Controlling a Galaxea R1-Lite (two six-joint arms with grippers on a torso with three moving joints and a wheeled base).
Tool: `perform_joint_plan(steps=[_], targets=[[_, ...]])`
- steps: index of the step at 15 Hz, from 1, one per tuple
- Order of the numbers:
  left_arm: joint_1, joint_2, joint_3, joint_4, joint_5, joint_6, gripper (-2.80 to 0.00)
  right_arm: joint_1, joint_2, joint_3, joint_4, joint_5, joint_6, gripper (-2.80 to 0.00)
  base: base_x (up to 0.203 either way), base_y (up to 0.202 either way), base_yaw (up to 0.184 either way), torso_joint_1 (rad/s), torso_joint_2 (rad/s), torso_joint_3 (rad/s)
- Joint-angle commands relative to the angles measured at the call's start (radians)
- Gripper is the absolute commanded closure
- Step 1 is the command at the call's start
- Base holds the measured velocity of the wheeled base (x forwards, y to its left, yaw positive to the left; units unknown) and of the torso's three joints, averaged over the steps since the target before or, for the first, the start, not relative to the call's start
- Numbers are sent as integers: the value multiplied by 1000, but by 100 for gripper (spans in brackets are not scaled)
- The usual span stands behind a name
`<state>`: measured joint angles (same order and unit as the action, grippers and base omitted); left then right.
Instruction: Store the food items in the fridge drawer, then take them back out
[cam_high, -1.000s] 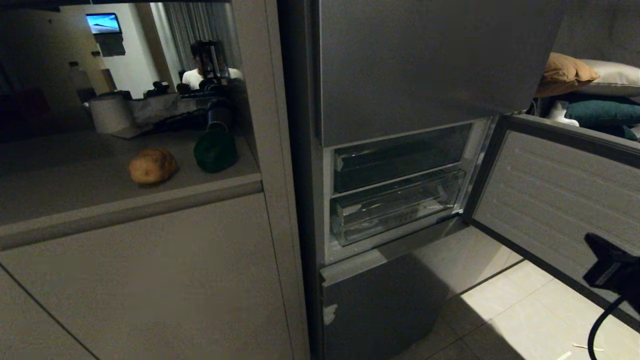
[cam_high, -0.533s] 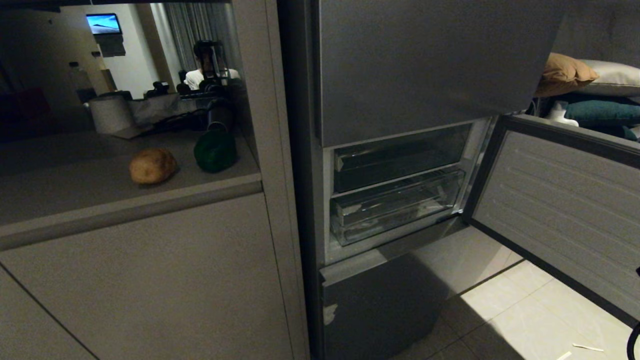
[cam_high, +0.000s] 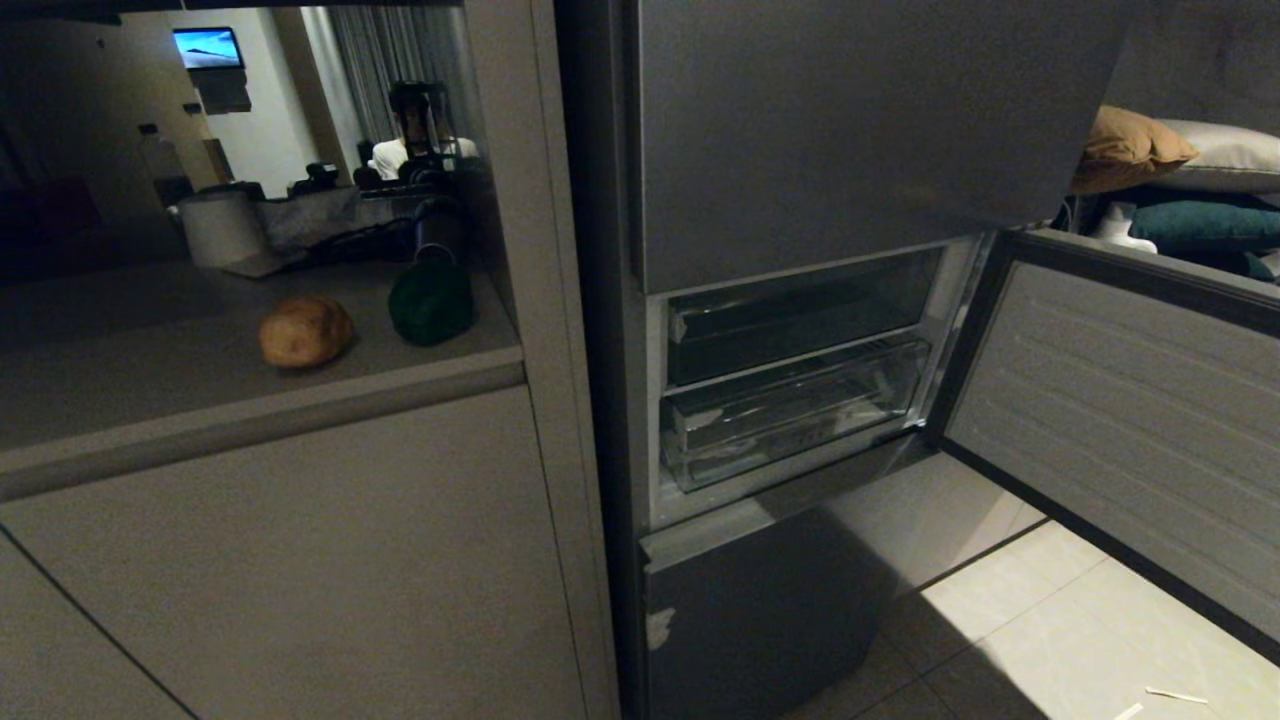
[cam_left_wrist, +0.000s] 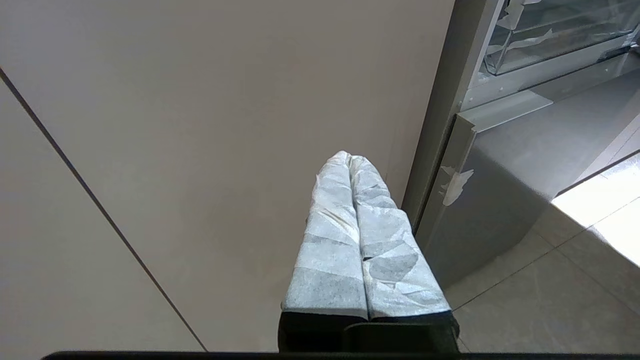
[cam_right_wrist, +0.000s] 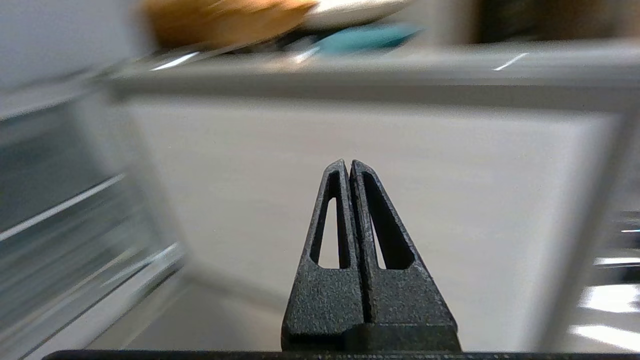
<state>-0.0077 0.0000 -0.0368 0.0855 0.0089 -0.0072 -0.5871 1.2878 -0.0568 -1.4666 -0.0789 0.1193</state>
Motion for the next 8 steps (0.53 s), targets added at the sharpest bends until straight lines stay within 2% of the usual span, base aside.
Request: perform_joint_plan(steps=[1,3,5,6,7,8], targets=[[0,0,0,0,0,0,0,-204,10,-54,4,40,2,0,0,0,0,0,0,0],[0,0,0,0,0,0,0,-381,14,-91,32,124,6,0,0,0,0,0,0,0],[0,0,0,0,0,0,0,-609,25,-143,80,268,26,0,0,0,0,0,0,0],[0,0,0,0,0,0,0,-696,44,-178,107,337,37,0,0,0,0,0,0,0],[0,0,0,0,0,0,0,-758,90,-215,129,390,46,0,0,0,0,0,0,0],[0,0,0,0,0,0,0,-785,143,-241,142,417,51,0,0,0,0,0,0,0]])
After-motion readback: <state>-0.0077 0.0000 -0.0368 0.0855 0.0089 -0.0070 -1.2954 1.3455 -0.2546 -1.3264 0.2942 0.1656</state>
